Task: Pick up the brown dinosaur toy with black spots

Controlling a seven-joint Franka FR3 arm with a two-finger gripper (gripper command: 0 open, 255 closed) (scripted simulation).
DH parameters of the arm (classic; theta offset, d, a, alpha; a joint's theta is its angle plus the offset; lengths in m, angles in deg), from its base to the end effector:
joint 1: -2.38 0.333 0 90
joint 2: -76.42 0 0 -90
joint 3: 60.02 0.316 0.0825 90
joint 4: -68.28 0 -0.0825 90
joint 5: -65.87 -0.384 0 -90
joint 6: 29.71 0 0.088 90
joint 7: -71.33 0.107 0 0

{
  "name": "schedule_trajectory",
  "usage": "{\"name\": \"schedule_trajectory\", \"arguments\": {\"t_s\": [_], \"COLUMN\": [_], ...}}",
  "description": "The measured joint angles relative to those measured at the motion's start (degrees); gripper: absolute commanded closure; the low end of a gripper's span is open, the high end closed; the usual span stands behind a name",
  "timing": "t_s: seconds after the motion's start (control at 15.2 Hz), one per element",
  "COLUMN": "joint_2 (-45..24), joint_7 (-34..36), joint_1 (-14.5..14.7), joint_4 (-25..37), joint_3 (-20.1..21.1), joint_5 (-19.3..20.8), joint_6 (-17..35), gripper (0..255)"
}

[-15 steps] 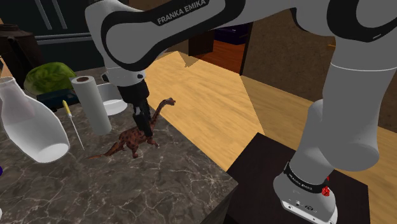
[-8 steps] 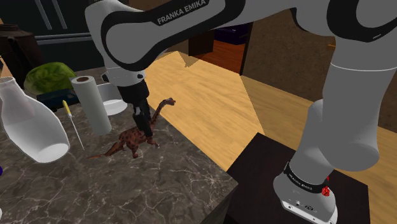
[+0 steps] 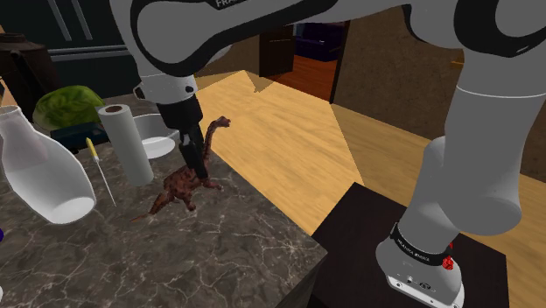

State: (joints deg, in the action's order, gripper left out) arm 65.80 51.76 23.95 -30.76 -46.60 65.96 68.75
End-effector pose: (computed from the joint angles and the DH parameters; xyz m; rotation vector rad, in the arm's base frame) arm 0.4908 0.3340 0.4576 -2.7648 -1.4269 0.3032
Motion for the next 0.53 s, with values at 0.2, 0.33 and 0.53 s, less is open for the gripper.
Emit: {"name": "schedule_trajectory", "arguments": {"t_s": [0.2,0.33,0.53], "joint_2": [0.43,0.52,0.59], "joint_7": [-0.04,-0.12,-0.01], "joint_1": [-0.04,-0.09,-0.03], "joint_4": [1.68,3.3,5.52], "joint_3": [0.0,-0.03,0.02], "joint_5": [-0.1,-0.11,-0.13], "joint_6": [-2.11,-3.82,-6.1], "gripper": [255,255,255]}}
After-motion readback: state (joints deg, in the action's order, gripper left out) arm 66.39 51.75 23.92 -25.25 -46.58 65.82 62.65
